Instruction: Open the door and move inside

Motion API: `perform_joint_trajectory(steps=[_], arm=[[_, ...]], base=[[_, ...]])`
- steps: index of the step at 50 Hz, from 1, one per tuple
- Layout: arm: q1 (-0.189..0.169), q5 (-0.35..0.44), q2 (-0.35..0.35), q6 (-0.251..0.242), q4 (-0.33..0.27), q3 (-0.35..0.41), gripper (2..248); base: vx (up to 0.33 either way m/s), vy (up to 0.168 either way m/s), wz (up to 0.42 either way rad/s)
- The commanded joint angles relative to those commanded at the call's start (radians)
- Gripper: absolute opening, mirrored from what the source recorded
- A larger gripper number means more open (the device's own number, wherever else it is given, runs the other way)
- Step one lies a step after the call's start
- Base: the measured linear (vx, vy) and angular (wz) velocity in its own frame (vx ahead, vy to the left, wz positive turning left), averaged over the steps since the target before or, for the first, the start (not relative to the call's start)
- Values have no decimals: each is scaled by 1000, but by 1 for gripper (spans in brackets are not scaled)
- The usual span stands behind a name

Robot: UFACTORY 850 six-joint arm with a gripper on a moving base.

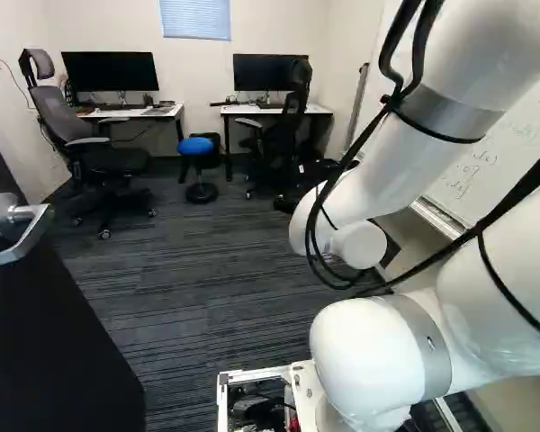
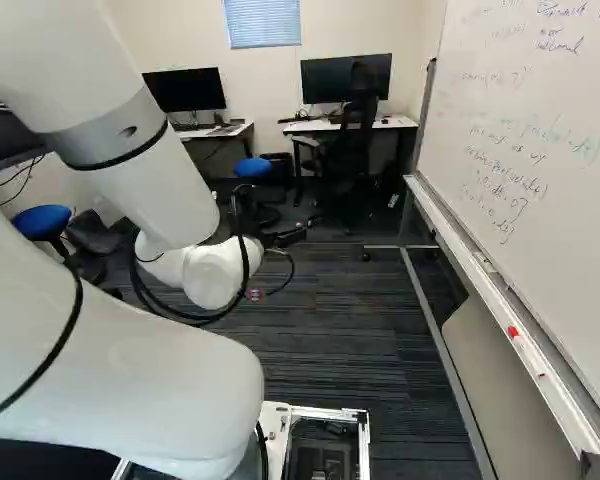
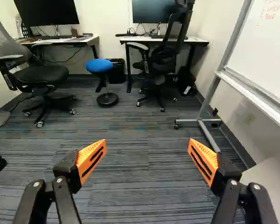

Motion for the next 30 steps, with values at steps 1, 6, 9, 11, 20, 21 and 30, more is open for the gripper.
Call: perform_joint_trajectory(steps=[1, 6, 9, 11, 20, 21, 30], arm=[[0, 0, 0, 0, 0, 0, 247], [0, 0, 0, 0, 0, 0, 247], [0, 0, 0, 0, 0, 0, 247], [0, 0, 0, 0, 0, 0, 247], [0, 0, 0, 0, 0, 0, 247], [0, 0, 0, 0, 0, 0, 247], [0, 0, 0, 0, 0, 0, 247]], base=[[192, -1, -7], [234, 1, -15], [237, 0, -12], [225, 1, -5], [236, 1, -9], [223, 2, -7], [220, 2, -4]])
